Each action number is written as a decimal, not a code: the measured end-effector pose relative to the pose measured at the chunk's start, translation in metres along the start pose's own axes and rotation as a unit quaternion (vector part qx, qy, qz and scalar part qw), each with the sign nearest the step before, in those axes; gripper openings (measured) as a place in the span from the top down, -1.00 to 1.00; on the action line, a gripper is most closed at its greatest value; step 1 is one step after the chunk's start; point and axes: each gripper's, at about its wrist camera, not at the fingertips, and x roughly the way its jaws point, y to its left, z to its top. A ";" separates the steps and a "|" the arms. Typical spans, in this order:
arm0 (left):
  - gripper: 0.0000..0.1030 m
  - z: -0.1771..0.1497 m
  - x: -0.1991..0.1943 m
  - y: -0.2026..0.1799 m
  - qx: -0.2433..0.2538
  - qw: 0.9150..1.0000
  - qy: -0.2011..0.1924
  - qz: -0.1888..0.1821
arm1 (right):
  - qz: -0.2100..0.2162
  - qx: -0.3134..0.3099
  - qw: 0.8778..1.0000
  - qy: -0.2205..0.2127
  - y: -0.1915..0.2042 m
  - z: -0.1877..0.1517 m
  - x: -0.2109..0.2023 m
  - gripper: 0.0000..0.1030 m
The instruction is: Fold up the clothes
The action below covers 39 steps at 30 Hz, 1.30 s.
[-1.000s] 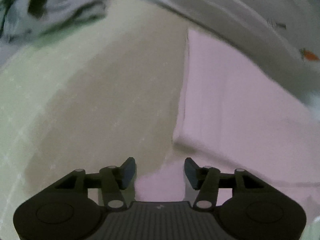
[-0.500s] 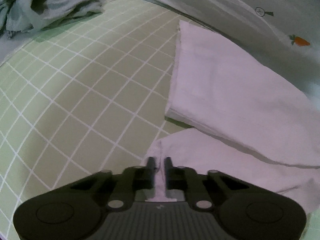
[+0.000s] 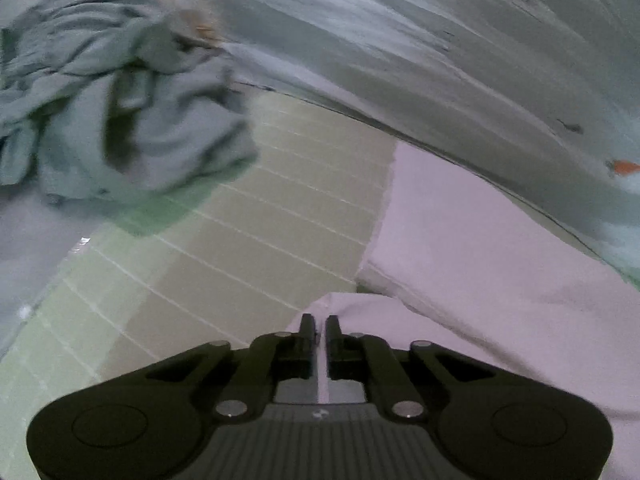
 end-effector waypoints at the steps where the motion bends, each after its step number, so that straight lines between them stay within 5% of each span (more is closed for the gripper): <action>1: 0.48 0.001 -0.002 0.004 -0.006 1.000 0.004 0.008 | 0.000 -0.018 1.000 0.006 0.011 -0.015 -0.001 0.81; 4: -0.02 -0.023 -0.010 0.009 0.000 1.000 0.025 0.013 | -0.021 -0.015 1.000 0.009 0.019 -0.038 -0.004 0.08; 6: -0.13 -0.047 -0.016 0.013 -0.002 0.999 0.043 0.012 | -0.021 0.017 1.000 -0.006 0.010 -0.039 -0.012 0.02; 8: -0.19 -0.071 -0.019 0.016 -0.014 0.998 0.064 0.019 | -0.030 0.059 0.997 -0.031 -0.003 -0.036 -0.020 -0.24; 13: -0.30 -0.117 -0.031 0.021 -0.052 0.994 0.097 0.024 | -0.060 0.103 0.990 -0.074 -0.027 -0.019 -0.030 -0.45; 20: -0.42 -0.142 -0.037 0.012 -0.085 0.991 0.100 0.039 | -0.099 0.054 0.988 -0.106 -0.047 0.036 -0.021 -0.62; 26: -0.58 -0.153 -0.033 -0.002 -0.117 0.986 0.094 0.073 | -0.116 -0.038 0.989 -0.087 -0.041 0.098 0.016 -0.64; 33: -0.71 -0.146 -0.021 -0.021 -0.135 0.980 0.091 0.116 | -0.069 -0.177 0.982 -0.014 -0.024 0.141 0.083 -0.63; 35: -0.64 -0.144 -0.019 -0.026 -0.122 0.981 0.089 0.123 | -0.077 -0.212 0.974 0.009 -0.016 0.142 0.104 -0.63; 37: 0.03 -0.141 -0.020 -0.032 -0.100 0.984 0.075 0.130 | -0.086 -0.225 0.970 0.033 -0.014 0.142 0.123 -0.49; 39: 0.73 -0.134 -0.021 -0.032 -0.097 0.987 0.070 0.109 | -0.085 -0.221 0.971 0.046 -0.017 0.141 0.137 -0.01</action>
